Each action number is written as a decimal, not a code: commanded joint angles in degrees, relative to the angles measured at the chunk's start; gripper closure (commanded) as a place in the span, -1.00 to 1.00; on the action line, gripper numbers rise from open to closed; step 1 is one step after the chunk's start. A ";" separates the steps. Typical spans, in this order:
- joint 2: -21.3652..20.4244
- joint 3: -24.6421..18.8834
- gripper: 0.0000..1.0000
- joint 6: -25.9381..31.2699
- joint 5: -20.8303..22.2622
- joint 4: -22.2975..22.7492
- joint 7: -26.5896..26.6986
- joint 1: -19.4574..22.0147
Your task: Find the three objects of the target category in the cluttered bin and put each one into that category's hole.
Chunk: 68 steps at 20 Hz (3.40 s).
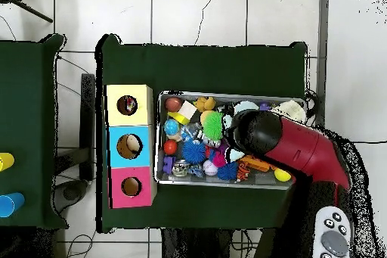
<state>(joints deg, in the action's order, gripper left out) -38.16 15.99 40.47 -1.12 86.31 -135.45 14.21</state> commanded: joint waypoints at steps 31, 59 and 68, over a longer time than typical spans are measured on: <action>3.89 -5.85 1.00 -13.07 -9.62 15.30 -12.90 -8.70; 0.85 -5.09 -1.00 -16.43 -15.15 23.20 -10.35 -9.94; -3.02 -3.00 -1.00 -4.94 -15.81 17.60 -8.22 -9.04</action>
<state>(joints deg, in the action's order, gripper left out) -38.35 13.54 28.29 -15.18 105.95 -135.45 3.75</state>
